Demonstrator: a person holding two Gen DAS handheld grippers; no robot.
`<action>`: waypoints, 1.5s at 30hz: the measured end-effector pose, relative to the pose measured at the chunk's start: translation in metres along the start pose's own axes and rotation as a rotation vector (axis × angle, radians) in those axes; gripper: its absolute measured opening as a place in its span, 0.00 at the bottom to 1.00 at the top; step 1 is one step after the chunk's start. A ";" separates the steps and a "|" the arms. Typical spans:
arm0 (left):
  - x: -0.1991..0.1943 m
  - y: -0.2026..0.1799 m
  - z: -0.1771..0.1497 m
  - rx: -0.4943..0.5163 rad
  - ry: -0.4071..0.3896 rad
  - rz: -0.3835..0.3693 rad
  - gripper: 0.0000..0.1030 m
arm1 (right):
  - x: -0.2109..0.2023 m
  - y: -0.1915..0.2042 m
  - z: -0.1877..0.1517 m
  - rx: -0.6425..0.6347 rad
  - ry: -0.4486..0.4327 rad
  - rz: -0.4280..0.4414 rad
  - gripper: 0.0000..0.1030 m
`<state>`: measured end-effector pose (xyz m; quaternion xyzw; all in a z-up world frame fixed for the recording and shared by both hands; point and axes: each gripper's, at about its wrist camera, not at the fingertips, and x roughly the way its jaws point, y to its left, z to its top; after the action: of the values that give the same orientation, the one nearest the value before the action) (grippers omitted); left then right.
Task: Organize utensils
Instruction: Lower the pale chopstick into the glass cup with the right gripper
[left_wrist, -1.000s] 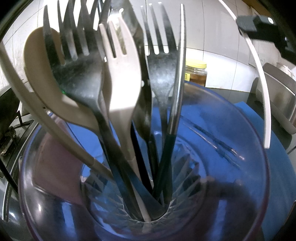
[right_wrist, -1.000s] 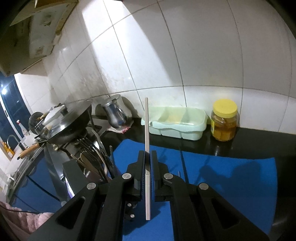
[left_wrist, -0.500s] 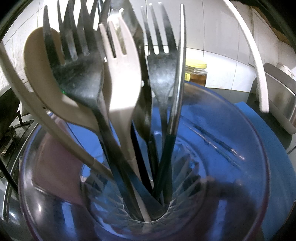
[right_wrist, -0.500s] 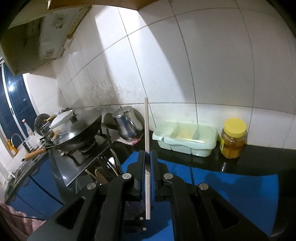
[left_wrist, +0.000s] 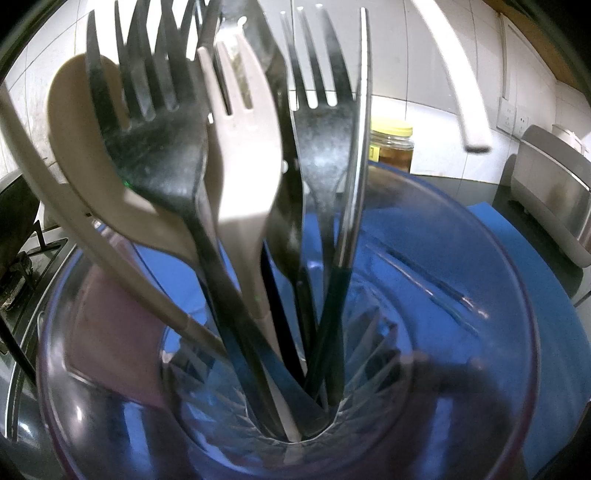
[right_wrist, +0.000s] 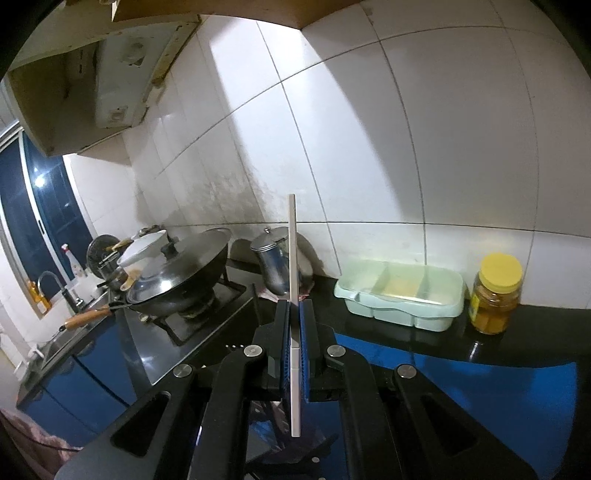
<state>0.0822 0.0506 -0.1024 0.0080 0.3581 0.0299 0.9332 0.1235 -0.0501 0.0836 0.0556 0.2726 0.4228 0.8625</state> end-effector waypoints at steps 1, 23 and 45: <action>0.000 0.000 0.000 0.000 0.000 0.000 0.77 | 0.002 0.001 0.000 0.001 0.000 0.008 0.06; 0.000 0.000 0.000 0.000 0.000 0.000 0.77 | 0.028 -0.003 -0.028 -0.007 0.104 0.007 0.06; 0.000 0.001 0.000 0.000 0.001 0.000 0.77 | 0.032 0.009 -0.027 -0.058 0.132 0.035 0.06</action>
<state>0.0826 0.0512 -0.1022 0.0079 0.3584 0.0300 0.9331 0.1188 -0.0234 0.0499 0.0073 0.3155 0.4483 0.8363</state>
